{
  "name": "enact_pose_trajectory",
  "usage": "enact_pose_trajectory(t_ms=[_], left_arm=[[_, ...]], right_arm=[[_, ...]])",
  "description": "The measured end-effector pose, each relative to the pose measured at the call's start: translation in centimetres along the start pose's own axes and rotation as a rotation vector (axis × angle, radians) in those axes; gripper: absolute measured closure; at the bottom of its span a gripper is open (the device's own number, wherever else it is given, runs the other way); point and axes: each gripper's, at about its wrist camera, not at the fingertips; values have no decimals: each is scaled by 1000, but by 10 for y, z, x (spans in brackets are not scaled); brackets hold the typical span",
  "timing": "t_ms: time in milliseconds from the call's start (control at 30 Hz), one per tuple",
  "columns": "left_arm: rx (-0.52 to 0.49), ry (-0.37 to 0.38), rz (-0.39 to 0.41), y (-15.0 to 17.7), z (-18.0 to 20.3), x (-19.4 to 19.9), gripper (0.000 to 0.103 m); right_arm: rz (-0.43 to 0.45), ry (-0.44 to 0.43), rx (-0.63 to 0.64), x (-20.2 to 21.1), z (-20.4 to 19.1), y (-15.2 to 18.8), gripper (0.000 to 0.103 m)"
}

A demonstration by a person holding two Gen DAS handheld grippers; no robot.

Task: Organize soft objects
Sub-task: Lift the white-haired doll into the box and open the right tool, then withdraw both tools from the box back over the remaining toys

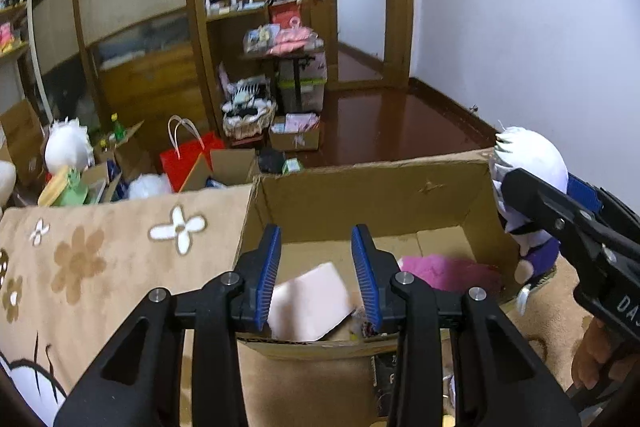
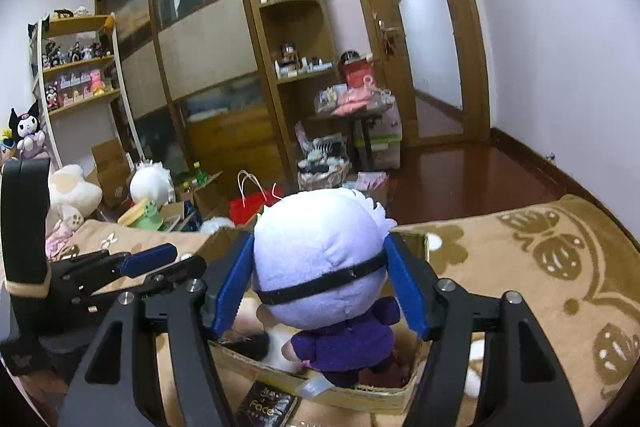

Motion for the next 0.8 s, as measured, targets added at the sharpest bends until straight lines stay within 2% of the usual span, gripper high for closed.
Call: enact_pose_trajectory(t_ms=[67, 100, 233, 267, 300, 367, 467, 800], left_arm=[[3, -7, -19, 2, -2, -2, 63], [1, -11, -23, 2, -3, -2, 57], [-24, -34, -23, 3, -3, 3, 46], [-23, -35, -33, 3, -3, 3, 37], [-18, -40, -45, 4, -4, 3, 22], [-6, -56, -49, 7, -6, 5, 13], [-18, -71, -65, 6, -7, 8, 13], [-27, -67, -66, 8, -4, 46, 8]], right_arm=[[-12, -2, -6, -2, 1, 2, 32], [-15, -3, -8, -2, 2, 3, 31], [-20, 7, -19, -1, 4, 3, 18], [-22, 8, -23, 0, 5, 3, 15], [-23, 12, -25, 1, 5, 3, 13], [-21, 22, -28, 6, 5, 2, 9], [-11, 41, -29, 15, 5, -1, 0], [-19, 94, -37, 52, 1, -12, 0]])
Point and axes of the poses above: each gripper's, at about its wrist camera, not at the fingertips, and x roughly against the way its jaws point, z to its right, y to its underside, and after that the axes turned 12 degrees about z, right-handed
